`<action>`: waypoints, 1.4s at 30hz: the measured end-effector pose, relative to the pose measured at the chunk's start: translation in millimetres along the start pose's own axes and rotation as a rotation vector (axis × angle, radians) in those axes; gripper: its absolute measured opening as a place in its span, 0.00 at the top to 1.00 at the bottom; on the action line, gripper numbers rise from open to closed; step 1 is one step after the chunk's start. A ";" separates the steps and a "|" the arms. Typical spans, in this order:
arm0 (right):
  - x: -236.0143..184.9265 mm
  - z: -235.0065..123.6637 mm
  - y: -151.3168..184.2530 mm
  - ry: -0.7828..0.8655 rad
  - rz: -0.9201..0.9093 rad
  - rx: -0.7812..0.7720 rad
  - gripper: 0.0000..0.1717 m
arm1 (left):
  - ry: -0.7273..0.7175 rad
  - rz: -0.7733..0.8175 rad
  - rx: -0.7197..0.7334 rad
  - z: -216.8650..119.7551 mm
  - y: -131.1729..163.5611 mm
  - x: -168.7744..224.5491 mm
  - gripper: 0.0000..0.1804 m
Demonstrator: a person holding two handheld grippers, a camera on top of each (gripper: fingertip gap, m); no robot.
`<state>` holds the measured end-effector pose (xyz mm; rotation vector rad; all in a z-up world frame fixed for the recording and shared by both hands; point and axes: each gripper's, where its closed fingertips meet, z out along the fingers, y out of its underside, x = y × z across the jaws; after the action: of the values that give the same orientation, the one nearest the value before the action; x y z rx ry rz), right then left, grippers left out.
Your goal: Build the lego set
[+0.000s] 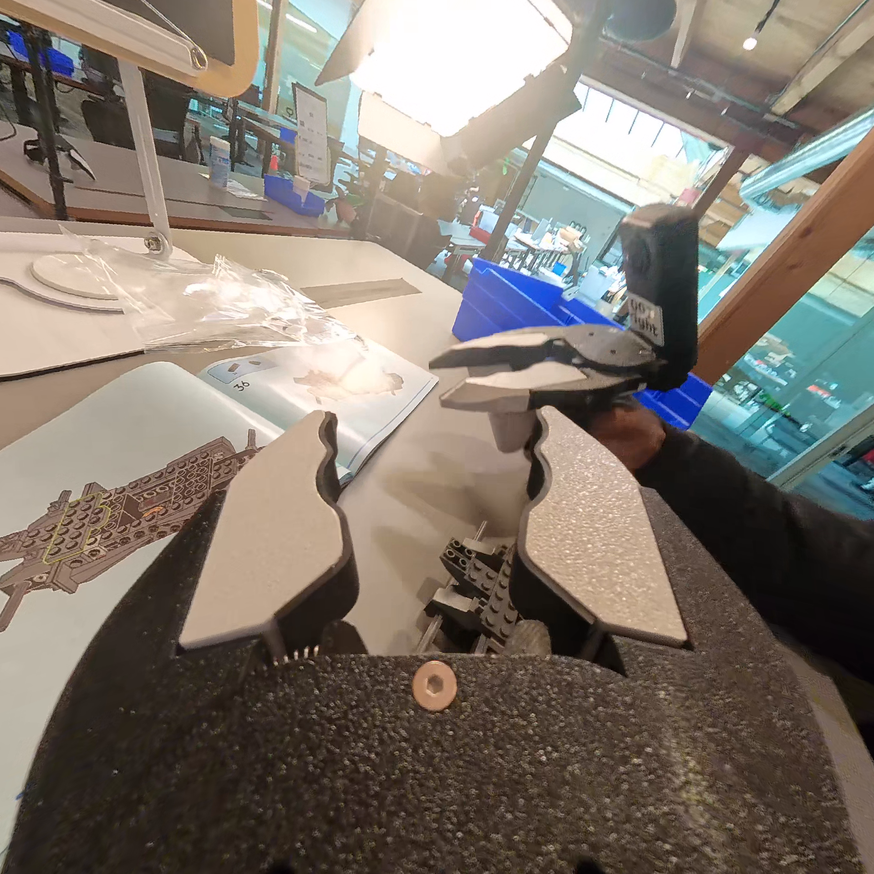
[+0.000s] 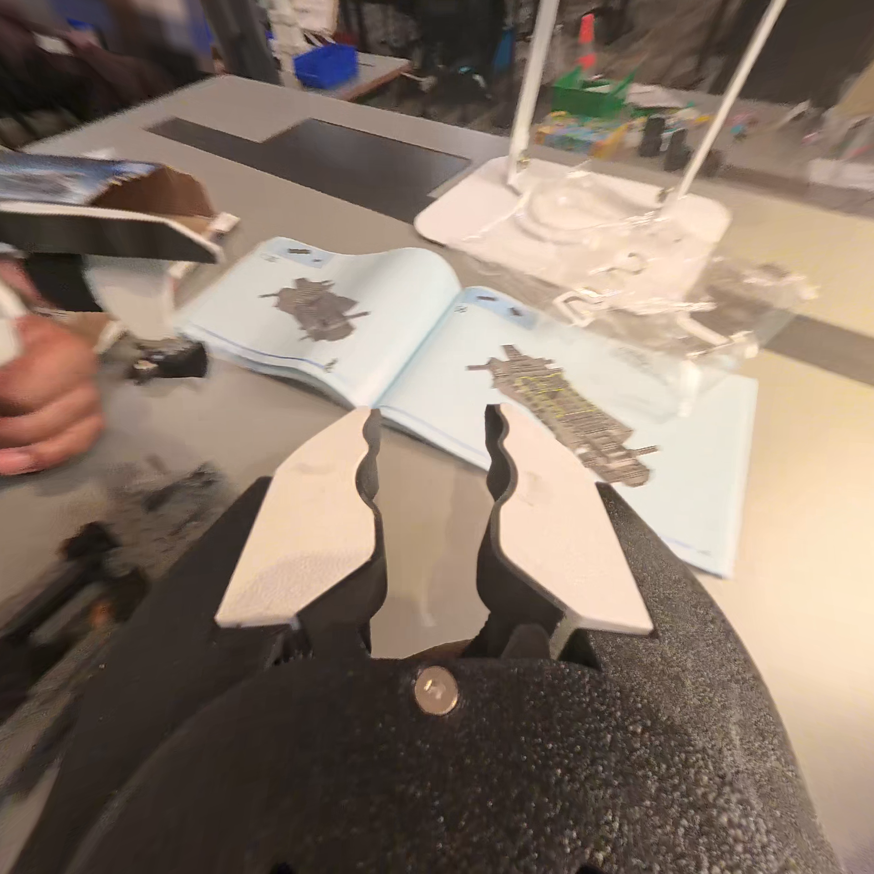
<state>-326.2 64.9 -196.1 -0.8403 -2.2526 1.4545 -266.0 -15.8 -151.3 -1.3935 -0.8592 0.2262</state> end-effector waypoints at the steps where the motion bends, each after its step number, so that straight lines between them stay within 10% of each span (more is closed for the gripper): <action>1: 10.2 2.8 -0.6 0.052 -0.036 -0.010 0.74 | -0.014 0.026 -0.016 1.2 2.6 -0.5 0.56; 17: 40.7 -20.9 -18.5 0.102 0.093 0.233 0.69 | -0.293 0.345 -0.246 12.3 3.7 -31.5 0.64; 27: 44.5 -27.7 -20.6 0.052 0.138 0.277 0.70 | -0.215 0.657 -0.919 76.7 65.5 -43.4 0.66; 42: 55.6 -30.2 -20.6 0.002 0.273 0.315 0.74 | -0.237 0.666 -0.952 108.6 83.7 -47.3 0.78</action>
<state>-358.2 115.4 -166.9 -1.0705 -1.8893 1.8642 -340.0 55.9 -253.4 -2.5787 -0.6767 0.5397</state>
